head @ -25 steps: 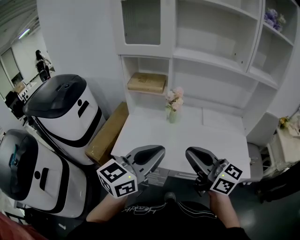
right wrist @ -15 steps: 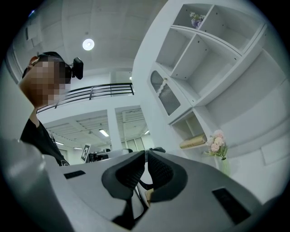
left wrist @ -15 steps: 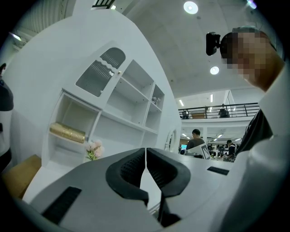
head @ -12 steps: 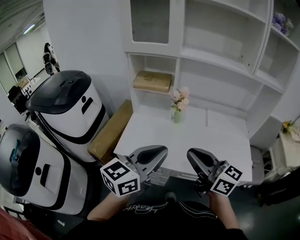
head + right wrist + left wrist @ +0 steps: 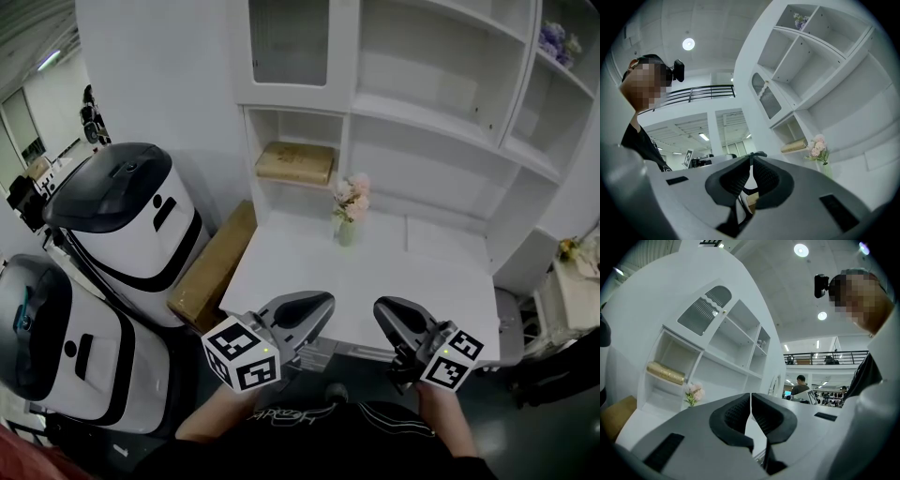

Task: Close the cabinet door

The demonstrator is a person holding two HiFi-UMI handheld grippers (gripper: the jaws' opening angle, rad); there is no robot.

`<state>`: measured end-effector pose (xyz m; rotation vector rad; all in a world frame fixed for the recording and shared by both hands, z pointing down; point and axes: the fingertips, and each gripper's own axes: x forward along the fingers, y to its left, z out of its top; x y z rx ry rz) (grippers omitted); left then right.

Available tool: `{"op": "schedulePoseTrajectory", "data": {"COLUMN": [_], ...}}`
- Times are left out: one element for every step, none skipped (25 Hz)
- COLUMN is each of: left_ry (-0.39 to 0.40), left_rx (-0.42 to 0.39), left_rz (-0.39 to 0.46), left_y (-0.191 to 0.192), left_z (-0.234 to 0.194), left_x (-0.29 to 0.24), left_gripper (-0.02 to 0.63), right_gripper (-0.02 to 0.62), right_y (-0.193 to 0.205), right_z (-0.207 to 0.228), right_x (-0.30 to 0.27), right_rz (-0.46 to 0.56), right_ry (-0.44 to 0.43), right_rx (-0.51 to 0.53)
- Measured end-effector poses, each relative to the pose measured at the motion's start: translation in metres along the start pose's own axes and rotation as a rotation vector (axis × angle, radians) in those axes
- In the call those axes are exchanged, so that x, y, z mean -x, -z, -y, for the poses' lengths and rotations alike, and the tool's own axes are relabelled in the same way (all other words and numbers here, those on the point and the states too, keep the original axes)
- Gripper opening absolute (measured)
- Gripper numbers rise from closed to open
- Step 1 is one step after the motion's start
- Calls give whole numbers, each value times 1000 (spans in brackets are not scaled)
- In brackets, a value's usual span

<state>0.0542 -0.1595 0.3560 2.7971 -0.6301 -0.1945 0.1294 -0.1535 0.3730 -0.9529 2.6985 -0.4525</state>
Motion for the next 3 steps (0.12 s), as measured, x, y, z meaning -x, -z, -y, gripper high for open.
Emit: {"op": "schedulePoseTrajectory", "data": {"left_ry": [-1,-3,-5], "left_rx": [1,1,2], "left_rz": [-5,-10,-15], "left_y": [1,2,3], "left_z": [0,0,-1], "left_x": [-2,-3,-5], "left_gripper": [29,29,30], "right_gripper": [52,52,52], "right_y": [0,1,1], "right_z": [2,4,6], "right_x": [0,0,0], "right_rz": [-1,-1,-2], "right_ry": [0,0,0], "right_rx": [-1,-3,-4]}}
